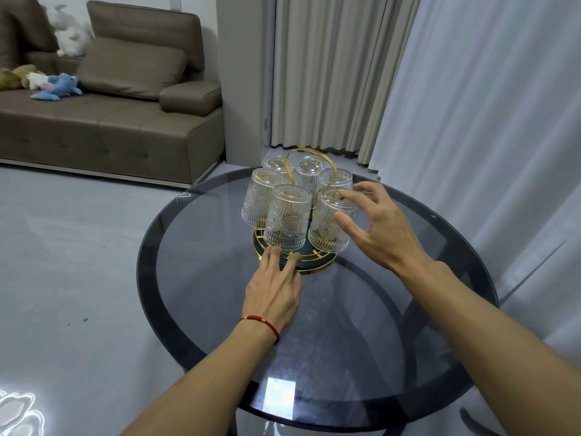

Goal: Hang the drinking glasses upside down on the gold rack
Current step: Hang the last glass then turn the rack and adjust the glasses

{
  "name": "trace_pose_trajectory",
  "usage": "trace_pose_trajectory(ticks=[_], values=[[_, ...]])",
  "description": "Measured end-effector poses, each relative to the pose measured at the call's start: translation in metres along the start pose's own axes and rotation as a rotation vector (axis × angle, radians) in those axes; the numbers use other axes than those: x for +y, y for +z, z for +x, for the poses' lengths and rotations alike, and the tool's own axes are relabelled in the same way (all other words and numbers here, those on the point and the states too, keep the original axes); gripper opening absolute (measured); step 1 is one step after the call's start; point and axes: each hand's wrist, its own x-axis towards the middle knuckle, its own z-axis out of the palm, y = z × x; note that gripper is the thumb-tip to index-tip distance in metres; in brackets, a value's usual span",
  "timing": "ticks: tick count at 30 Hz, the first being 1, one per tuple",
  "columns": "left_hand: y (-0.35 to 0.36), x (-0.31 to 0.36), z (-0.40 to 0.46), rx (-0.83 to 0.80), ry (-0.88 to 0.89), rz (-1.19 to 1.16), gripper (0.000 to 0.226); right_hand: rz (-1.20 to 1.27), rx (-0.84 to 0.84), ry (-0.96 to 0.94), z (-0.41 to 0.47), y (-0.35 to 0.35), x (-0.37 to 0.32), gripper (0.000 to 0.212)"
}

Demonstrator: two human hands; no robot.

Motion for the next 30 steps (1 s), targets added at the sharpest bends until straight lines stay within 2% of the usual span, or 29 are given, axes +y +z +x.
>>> trace_pose_trajectory(ticks=[7, 13, 19, 22, 25, 28, 30], values=[[-0.001, 0.0, 0.0, -0.019, -0.022, -0.028, 0.043, -0.032, -0.021, -0.018, 0.002, -0.002, 0.008, 0.046], [-0.001, 0.0, 0.0, -0.014, -0.016, -0.021, 0.042, -0.002, -0.035, -0.019, 0.006, -0.003, 0.014, 0.05], [-0.001, 0.0, -0.001, -0.008, -0.012, -0.022, 0.042, 0.181, 0.088, 0.064, 0.035, -0.005, 0.015, 0.047], [-0.002, 0.001, 0.0, 0.001, -0.012, -0.031, 0.042, 0.203, -0.064, 0.133, 0.058, -0.007, 0.018, 0.056], [-0.002, 0.0, 0.0, -0.004, -0.008, -0.021, 0.042, 0.206, -0.248, 0.11, 0.074, -0.007, 0.02, 0.054], [0.0, -0.001, -0.001, 0.009, -0.013, -0.028, 0.042, 0.198, -0.348, 0.084, 0.081, -0.008, 0.025, 0.049], [0.001, -0.001, 0.0, 0.012, -0.014, -0.026, 0.042, 0.134, -0.374, 0.056, 0.082, -0.012, 0.027, 0.055]])
